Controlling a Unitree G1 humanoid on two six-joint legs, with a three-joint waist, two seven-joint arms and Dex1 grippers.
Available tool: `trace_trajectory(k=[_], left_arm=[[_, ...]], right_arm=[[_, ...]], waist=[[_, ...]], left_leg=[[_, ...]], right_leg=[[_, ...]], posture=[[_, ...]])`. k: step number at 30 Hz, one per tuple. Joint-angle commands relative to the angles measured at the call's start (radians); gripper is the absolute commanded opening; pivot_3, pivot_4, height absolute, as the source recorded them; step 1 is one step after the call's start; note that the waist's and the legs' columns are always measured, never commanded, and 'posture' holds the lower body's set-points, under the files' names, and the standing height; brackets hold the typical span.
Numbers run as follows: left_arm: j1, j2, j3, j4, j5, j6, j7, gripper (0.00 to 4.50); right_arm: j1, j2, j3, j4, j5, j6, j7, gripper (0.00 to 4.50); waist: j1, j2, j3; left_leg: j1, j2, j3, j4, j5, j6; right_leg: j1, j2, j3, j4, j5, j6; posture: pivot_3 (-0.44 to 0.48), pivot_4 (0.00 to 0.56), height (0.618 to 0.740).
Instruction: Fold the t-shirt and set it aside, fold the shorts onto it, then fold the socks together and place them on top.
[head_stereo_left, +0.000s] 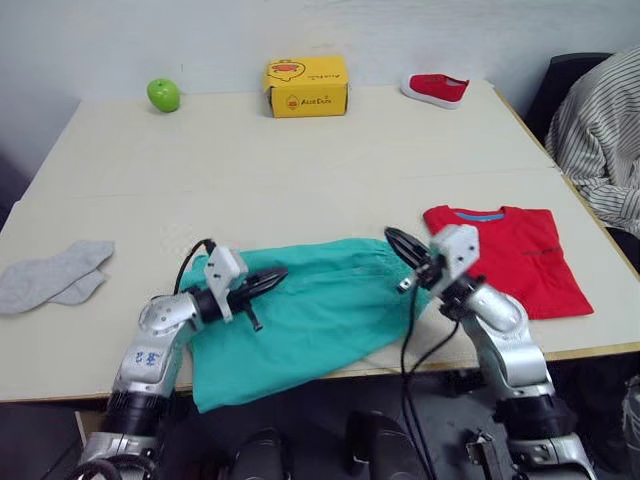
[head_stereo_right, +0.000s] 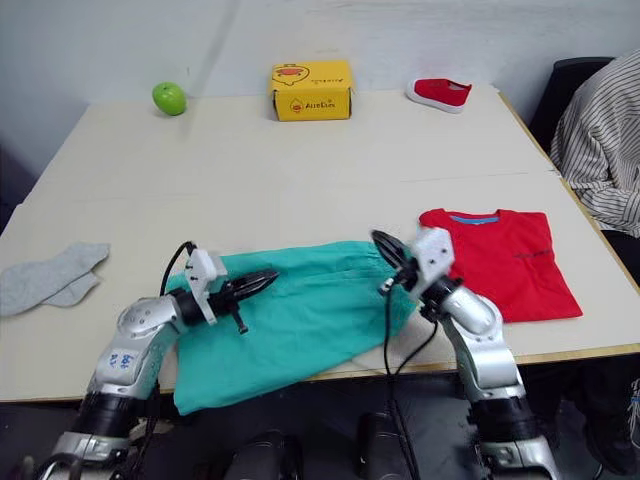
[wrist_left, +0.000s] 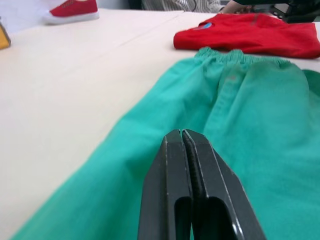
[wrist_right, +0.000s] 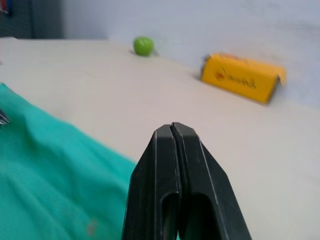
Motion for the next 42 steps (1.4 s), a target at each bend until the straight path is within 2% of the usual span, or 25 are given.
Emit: trace_trajectory(k=[1,5,8,12,14,17,18,20,23,26,29,33,39,42], left_arm=[[-0.047,-0.031,-0.031,0.091,0.081,-0.011,0.063,0.06],[-0.081,-0.059,-0.043,0.162,0.145,0.023,0.135,0.06],[-0.083,-0.059,-0.049,0.173,0.164,0.059,0.152,0.06],[-0.066,-0.047,-0.053,0.176,0.162,0.054,0.128,0.06],[-0.067,-0.053,-0.049,0.188,0.147,0.036,0.107,0.06],[-0.080,-0.060,-0.053,0.205,0.126,-0.054,0.038,0.00],[-0.083,-0.062,-0.053,0.208,0.122,-0.077,0.022,0.00],[-0.095,-0.083,-0.037,0.192,0.068,-0.171,-0.051,0.00],[-0.111,-0.115,-0.021,0.150,-0.035,-0.180,-0.158,0.00],[-0.111,-0.114,-0.045,0.144,-0.052,-0.141,-0.216,0.00],[-0.117,-0.109,-0.086,0.184,0.019,-0.142,-0.212,0.00],[-0.131,-0.096,-0.126,0.257,0.124,-0.168,-0.170,0.00],[-0.140,-0.104,-0.125,0.301,0.161,-0.147,-0.120,0.00],[-0.143,-0.108,-0.122,0.311,0.159,-0.144,-0.113,0.00]], right_arm=[[-0.029,0.042,0.072,0.065,-0.100,0.025,-0.051,0.00],[-0.047,0.046,0.094,0.235,-0.182,-0.025,-0.074,0.00],[-0.032,0.030,0.029,0.305,-0.148,-0.057,-0.064,0.00],[0.019,-0.053,-0.075,0.294,-0.085,-0.064,-0.021,0.00],[0.047,-0.079,-0.146,0.243,-0.001,-0.024,0.006,0.00],[0.139,-0.133,-0.280,0.009,0.341,0.288,0.092,0.55],[0.159,-0.147,-0.305,-0.047,0.420,0.377,0.099,0.87],[0.222,-0.200,-0.368,-0.155,0.586,0.602,0.045,1.51],[0.307,-0.247,-0.482,-0.243,0.870,0.881,-0.110,2.54],[0.360,-0.248,-0.524,-0.265,1.014,1.002,-0.250,3.58],[0.382,-0.221,-0.496,-0.274,1.026,1.040,-0.333,4.49],[0.353,-0.149,-0.475,-0.238,1.094,1.069,-0.471,4.49],[0.271,0.004,-0.370,-0.172,1.287,1.108,-0.678,4.49],[0.238,0.074,-0.319,-0.140,1.330,1.096,-0.772,4.49]], waist=[[0.001,0.000,0.000],[0.001,-0.001,0.000],[0.000,-0.001,0.000],[0.008,-0.001,-0.001],[0.014,-0.002,-0.001],[0.021,-0.001,-0.001],[0.022,-0.001,-0.001],[0.018,-0.001,-0.001],[0.025,-0.001,-0.001],[0.026,-0.002,-0.001],[0.023,-0.002,-0.001],[0.021,-0.004,-0.002],[0.009,-0.012,-0.008],[-0.005,-0.013,-0.010]], left_leg=[[-0.001,0.000,0.000,0.000,0.000,0.000],[-0.008,-0.003,0.002,0.003,0.001,0.003],[-0.008,-0.003,0.005,0.003,0.000,0.006],[-0.007,-0.004,0.006,0.003,0.000,0.007],[-0.006,-0.004,0.006,0.004,0.000,0.007],[-0.006,-0.003,0.006,0.003,-0.001,0.007],[-0.007,-0.003,0.005,0.003,-0.001,0.007],[-0.007,-0.002,0.006,0.003,-0.001,0.006],[-0.008,-0.001,0.005,0.003,-0.004,0.011],[-0.008,-0.002,0.004,0.003,-0.004,0.011],[-0.008,-0.002,0.005,0.003,-0.004,0.012],[-0.007,-0.002,0.005,0.003,-0.005,0.012],[-0.007,0.001,0.005,0.002,-0.005,0.011],[-0.007,0.002,0.005,0.001,-0.005,0.011]], right_leg=[[0.000,0.000,0.000,0.000,0.000,0.000],[-0.006,-0.001,-0.001,0.002,0.002,0.004],[-0.006,-0.002,-0.002,0.001,0.003,0.006],[-0.006,-0.003,-0.001,-0.003,0.004,0.007],[-0.005,-0.003,-0.001,-0.003,0.004,0.007],[-0.005,-0.003,0.001,-0.003,0.004,0.007],[-0.006,-0.003,0.002,-0.003,0.004,0.007],[-0.007,-0.003,0.004,-0.003,0.003,0.006],[-0.008,-0.003,0.004,-0.002,0.003,0.005],[-0.007,-0.003,0.004,-0.002,0.003,0.005],[-0.007,-0.003,0.004,-0.003,0.003,0.005],[-0.007,0.000,0.004,-0.003,0.003,0.005],[-0.007,0.000,0.005,-0.003,0.003,0.005],[-0.007,0.000,0.005,-0.003,0.003,0.004]], posture=[[0.000,0.150,0.740],[0.000,0.150,0.740],[0.000,0.150,0.740],[0.000,0.150,0.740],[0.000,0.150,0.740],[0.000,0.150,0.740],[0.000,0.150,0.740],[0.000,0.150,0.740],[0.000,0.150,0.740],[0.000,0.150,0.740],[0.000,0.150,0.740],[0.000,0.150,0.740],[0.000,0.150,0.740],[0.000,0.150,0.740]])
